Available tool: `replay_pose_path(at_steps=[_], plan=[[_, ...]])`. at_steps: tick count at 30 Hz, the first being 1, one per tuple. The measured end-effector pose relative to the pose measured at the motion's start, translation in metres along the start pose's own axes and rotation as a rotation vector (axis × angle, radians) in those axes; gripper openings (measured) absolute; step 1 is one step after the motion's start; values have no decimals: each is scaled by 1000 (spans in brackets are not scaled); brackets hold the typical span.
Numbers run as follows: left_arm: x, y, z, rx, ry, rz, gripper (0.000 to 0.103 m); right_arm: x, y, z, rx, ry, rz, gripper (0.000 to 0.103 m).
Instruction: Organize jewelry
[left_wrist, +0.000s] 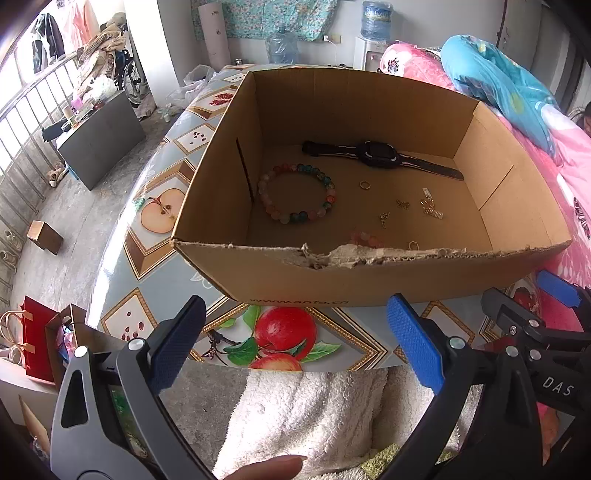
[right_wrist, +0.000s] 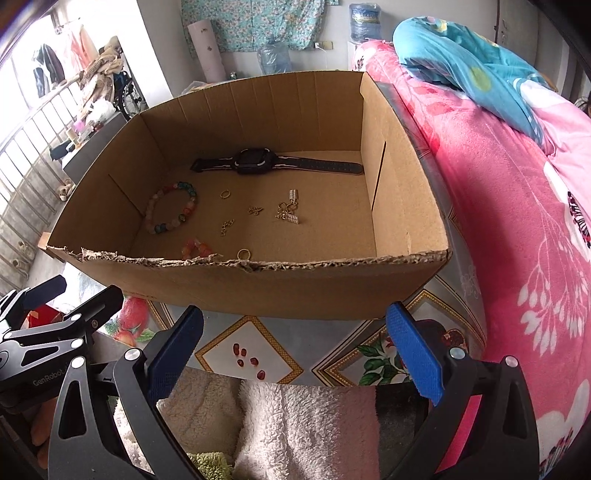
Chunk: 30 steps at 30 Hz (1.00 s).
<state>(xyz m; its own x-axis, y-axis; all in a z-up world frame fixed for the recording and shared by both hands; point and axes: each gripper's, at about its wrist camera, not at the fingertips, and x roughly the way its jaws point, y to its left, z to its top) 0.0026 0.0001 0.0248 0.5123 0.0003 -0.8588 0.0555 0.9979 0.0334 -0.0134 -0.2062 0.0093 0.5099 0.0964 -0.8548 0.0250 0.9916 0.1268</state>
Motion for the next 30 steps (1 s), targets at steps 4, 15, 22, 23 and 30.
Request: replay_pose_path(at_steps=[4, 15, 22, 23, 30], plan=[[4, 2, 0, -13, 9, -11, 95, 2, 2, 1, 0, 5, -2, 96], [5, 1, 1, -13, -1, -23, 95, 0, 6, 6, -4, 1, -1, 96], [5, 1, 1, -13, 0, -26, 95, -1, 7, 7, -3, -2, -8, 96], [5, 1, 1, -12, 0, -25, 95, -1, 7, 7, -2, -2, -8, 96], [3, -2, 2, -4, -5, -23, 95, -1, 4, 6, 4, -3, -7, 96]])
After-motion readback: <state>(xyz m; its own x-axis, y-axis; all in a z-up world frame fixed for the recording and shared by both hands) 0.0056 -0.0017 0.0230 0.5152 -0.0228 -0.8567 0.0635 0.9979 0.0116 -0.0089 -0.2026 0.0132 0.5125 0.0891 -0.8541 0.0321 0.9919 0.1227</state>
